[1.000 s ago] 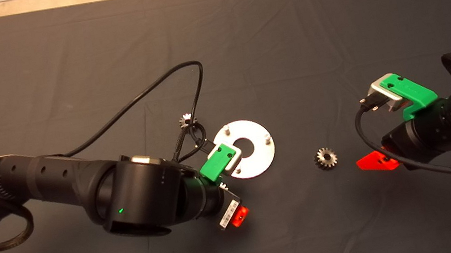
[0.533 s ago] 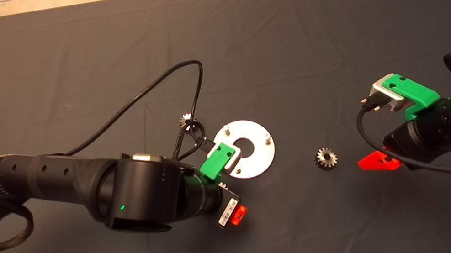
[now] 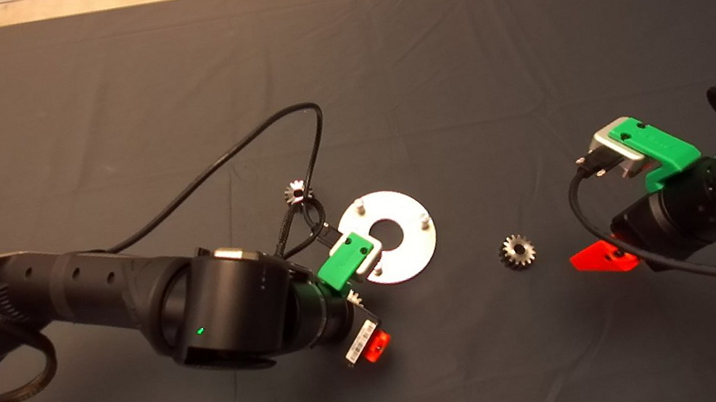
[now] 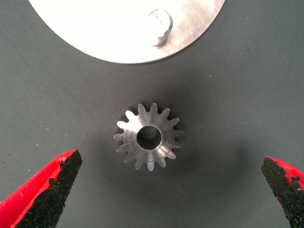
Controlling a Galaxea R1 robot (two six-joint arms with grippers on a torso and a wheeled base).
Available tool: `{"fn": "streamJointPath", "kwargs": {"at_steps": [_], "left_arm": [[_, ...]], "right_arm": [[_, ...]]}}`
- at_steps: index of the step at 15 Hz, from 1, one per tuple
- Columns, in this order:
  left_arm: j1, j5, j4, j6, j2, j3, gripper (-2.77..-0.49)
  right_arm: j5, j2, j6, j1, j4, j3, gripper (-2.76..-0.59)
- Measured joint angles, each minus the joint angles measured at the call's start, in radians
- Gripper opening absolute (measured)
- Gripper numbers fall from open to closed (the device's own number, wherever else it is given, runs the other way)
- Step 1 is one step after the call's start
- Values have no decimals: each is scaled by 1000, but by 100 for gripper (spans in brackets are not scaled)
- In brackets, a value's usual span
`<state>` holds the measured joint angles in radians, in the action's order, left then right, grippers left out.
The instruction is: Install three planetary gears onto the carrier pins
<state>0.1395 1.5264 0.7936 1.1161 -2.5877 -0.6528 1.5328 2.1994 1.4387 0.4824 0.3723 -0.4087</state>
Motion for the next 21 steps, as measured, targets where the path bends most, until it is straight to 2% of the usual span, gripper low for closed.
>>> {"fn": "streamJointPath", "kwargs": {"at_steps": [6,10,13,21], "left_arm": [[-39,0,56,-11,0,-9,-49],[-73,0,113,-24,0,-18,-49],[-86,0,130,-31,0,-22,-49],[-96,0,150,-60,14,-37,-59]], "right_arm": [[0,0,0,0,0,0,-63],[1,0,0,0,0,0,-63],[0,0,0,0,0,0,-63],[0,0,0,0,-4,0,-63]]}}
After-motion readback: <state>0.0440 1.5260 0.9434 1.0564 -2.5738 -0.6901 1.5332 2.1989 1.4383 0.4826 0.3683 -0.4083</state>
